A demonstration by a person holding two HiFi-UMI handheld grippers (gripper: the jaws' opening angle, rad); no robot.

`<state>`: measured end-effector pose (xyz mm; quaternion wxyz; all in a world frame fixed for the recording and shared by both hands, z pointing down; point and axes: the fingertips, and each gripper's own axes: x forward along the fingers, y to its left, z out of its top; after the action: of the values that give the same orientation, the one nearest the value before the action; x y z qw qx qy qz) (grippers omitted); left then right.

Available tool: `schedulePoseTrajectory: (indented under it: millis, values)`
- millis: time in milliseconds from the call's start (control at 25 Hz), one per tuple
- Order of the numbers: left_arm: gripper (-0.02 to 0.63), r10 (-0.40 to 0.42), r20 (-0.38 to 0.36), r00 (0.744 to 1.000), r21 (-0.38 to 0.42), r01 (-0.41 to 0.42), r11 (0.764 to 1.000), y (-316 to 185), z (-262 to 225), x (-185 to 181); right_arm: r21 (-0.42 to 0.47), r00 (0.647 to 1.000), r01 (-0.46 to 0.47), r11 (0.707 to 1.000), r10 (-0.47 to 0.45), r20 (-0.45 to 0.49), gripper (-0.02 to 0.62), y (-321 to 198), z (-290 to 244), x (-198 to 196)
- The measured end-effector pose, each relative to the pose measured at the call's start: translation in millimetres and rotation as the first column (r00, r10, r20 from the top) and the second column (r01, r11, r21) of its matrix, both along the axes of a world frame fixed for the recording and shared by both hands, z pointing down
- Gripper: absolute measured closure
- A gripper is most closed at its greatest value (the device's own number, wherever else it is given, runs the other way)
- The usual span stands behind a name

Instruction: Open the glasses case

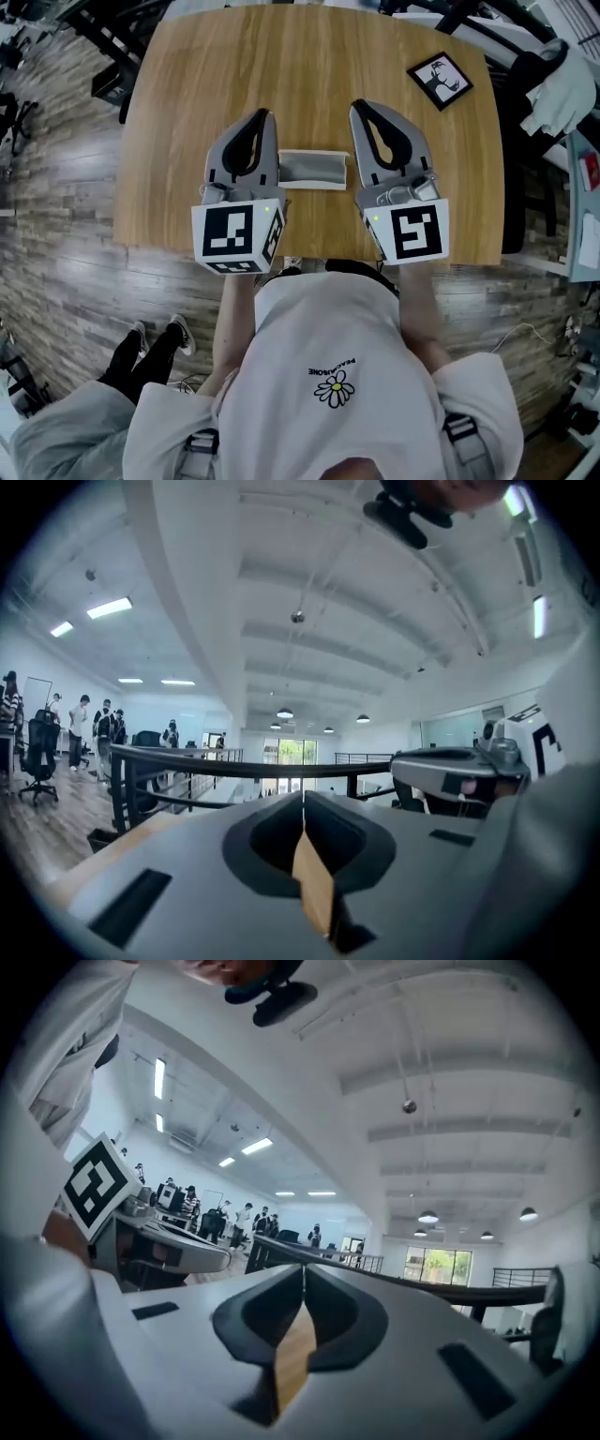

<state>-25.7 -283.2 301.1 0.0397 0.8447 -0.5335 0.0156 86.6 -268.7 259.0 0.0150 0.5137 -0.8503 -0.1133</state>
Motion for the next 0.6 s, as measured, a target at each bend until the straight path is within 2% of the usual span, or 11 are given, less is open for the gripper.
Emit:
schedulePoseTrajectory:
  millis: [120, 200, 600]
  values:
    - [0.588, -0.012, 0.000, 1.000, 0.074, 0.012, 0.997, 7.1, -16.1, 5.0, 0.019, 0.997, -0.041, 0.999, 0.039, 0.060, 0.588, 12.6, -5.8, 6.4]
    - [0.588, -0.011, 0.006, 1.000, 0.099, 0.011, 0.995, 8.1, -20.9, 8.6, 0.011, 0.996, -0.058, 0.998, 0.057, 0.067, 0.588, 17.2, -1.6, 10.6]
    - [0.589, -0.003, 0.012, 1.000, 0.100, 0.002, 0.995, 5.4, -20.9, 11.1, -0.040, 0.995, -0.095, 0.995, 0.096, 0.029, 0.589, 18.0, 17.5, 22.6]
